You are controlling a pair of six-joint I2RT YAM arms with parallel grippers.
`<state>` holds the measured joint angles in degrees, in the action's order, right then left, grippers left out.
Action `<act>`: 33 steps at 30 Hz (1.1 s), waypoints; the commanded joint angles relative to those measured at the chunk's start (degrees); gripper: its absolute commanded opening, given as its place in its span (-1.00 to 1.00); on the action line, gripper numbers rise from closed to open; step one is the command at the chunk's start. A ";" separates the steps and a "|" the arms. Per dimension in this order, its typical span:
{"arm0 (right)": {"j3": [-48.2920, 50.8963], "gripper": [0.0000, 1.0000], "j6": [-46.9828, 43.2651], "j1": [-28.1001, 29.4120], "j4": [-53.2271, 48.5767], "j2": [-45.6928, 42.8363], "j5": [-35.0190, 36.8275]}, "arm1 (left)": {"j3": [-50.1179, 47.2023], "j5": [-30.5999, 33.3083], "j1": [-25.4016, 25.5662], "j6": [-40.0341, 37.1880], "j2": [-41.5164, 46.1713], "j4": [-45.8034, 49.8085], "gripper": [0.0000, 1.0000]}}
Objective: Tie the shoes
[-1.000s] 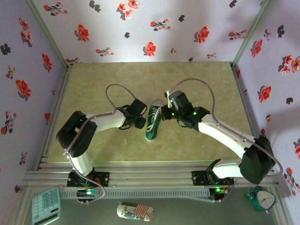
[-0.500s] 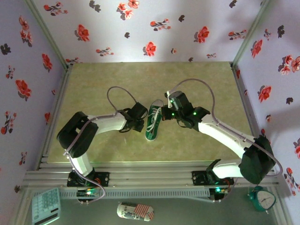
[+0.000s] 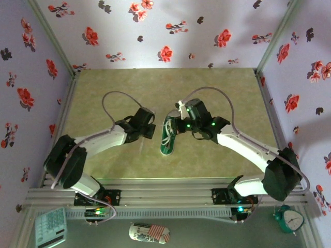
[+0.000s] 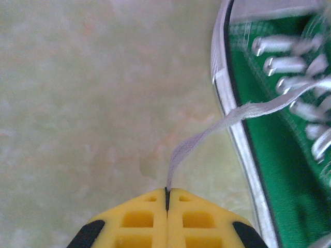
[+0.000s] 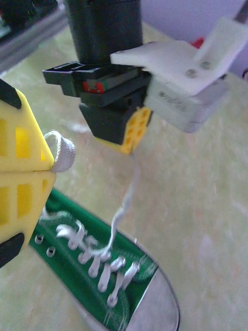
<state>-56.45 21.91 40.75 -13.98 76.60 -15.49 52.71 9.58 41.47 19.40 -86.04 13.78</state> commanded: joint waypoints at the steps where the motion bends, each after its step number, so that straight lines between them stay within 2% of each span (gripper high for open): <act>1: -2.59 -1.00 0.37 -0.16 6.90 1.27 -8.52 | -1.93 -4.08 -1.84 1.58 3.16 -3.01 -1.00; 5: -4.73 -1.00 1.64 -0.06 10.34 3.30 -9.72 | -3.76 -6.45 -3.12 2.11 5.19 -5.09 -1.00; 13: -11.51 -1.00 -0.15 -0.15 7.27 10.36 -7.38 | -7.61 -11.16 -5.31 2.57 8.36 -9.21 -1.00; 24: -24.39 -1.00 -16.12 -1.61 -4.87 21.38 -9.35 | -12.74 -18.72 -9.69 2.05 10.94 -16.68 -1.00; 33: -31.86 -1.00 -20.21 -4.19 -8.63 29.55 -12.41 | -12.81 -23.40 -11.91 1.96 9.20 -18.77 -1.00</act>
<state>-85.19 4.82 37.41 -19.92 103.61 -25.80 40.21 -10.81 30.15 21.06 -76.34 -2.39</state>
